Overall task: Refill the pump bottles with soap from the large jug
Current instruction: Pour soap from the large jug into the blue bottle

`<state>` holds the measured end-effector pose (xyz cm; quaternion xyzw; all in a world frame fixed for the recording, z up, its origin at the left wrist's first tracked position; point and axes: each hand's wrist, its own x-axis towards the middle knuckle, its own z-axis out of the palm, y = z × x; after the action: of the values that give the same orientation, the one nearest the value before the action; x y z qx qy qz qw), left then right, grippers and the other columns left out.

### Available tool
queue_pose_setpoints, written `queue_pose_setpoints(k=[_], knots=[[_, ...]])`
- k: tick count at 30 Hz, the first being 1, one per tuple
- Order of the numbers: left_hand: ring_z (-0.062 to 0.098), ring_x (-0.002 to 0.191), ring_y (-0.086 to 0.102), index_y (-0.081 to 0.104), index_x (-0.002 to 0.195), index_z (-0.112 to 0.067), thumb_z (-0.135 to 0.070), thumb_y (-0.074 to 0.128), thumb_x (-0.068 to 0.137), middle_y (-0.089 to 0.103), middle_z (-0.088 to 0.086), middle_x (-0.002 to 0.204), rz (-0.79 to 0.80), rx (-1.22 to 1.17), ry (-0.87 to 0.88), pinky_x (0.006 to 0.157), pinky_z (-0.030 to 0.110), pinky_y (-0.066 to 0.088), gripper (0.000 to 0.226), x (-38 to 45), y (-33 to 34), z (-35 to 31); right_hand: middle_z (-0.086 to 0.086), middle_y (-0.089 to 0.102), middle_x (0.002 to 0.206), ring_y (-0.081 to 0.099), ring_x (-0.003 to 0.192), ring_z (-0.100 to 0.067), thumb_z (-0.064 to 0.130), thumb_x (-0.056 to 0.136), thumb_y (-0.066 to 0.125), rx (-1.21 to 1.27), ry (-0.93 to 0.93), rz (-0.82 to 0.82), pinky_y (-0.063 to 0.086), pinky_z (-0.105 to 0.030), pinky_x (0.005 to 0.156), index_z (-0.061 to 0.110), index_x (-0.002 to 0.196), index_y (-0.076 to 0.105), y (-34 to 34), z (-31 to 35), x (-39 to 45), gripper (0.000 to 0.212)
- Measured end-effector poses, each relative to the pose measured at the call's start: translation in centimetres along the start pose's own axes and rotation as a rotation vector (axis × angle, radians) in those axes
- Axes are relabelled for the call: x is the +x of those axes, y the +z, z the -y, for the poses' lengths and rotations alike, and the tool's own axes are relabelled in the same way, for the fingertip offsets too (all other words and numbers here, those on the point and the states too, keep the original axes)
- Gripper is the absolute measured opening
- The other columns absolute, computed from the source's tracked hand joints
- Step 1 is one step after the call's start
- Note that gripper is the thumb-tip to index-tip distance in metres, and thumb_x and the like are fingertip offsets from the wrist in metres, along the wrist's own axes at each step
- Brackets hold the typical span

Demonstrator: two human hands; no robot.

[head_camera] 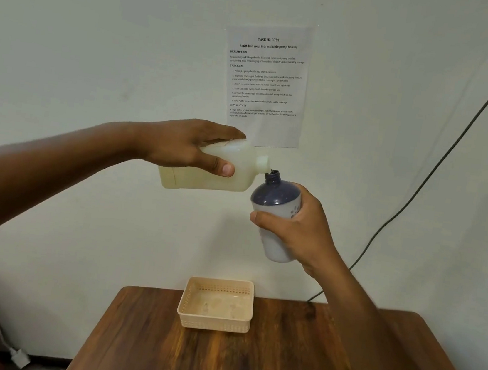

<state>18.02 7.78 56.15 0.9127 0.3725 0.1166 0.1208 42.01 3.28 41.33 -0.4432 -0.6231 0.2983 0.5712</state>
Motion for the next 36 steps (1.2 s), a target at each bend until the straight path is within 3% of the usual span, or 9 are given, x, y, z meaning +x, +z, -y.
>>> queue_pose_setpoints(k=[5,20,31,36], knots=[[0.000,0.105,0.062,0.053,0.138,-0.043,-0.076,0.058,0.077,0.065,-0.023,0.116,0.002,-0.010,-0.005,0.078,0.018,0.048,0.069,-0.07,-0.05,-0.13,0.018,0.065,0.102,0.063,0.089,0.003,0.034,0.067,0.090,0.008,-0.003,0.003,0.055,-0.021,0.067,0.039,0.112,0.057,0.02,0.09,-0.06,0.056],[0.000,0.104,0.062,0.052,0.138,-0.044,-0.076,0.058,0.078,0.064,-0.024,0.116,0.001,0.022,-0.001,0.077,0.017,0.048,0.069,-0.15,-0.55,-0.35,0.025,0.064,0.097,0.062,0.091,0.004,0.035,0.067,0.090,0.017,-0.028,0.002,0.053,-0.015,0.061,0.043,0.106,0.056,0.09,0.44,0.00,0.053],[-0.002,0.104,0.062,0.052,0.138,-0.043,-0.077,0.057,0.076,0.064,-0.027,0.114,0.009,0.026,-0.003,0.075,0.015,0.048,0.071,0.02,-0.53,-0.28,0.020,0.065,0.101,0.063,0.090,-0.001,0.035,0.068,0.090,0.021,-0.022,0.001,0.054,-0.020,0.068,0.041,0.111,0.056,0.14,0.16,0.05,0.056],[0.001,0.105,0.063,0.053,0.138,-0.043,-0.076,0.059,0.078,0.065,-0.023,0.117,0.000,-0.003,-0.012,0.079,0.019,0.049,0.069,0.05,-0.32,0.02,0.032,0.063,0.096,0.063,0.090,0.005,0.036,0.067,0.090,0.052,-0.026,0.006,0.051,-0.012,0.060,0.042,0.107,0.056,0.25,0.27,0.18,0.052]])
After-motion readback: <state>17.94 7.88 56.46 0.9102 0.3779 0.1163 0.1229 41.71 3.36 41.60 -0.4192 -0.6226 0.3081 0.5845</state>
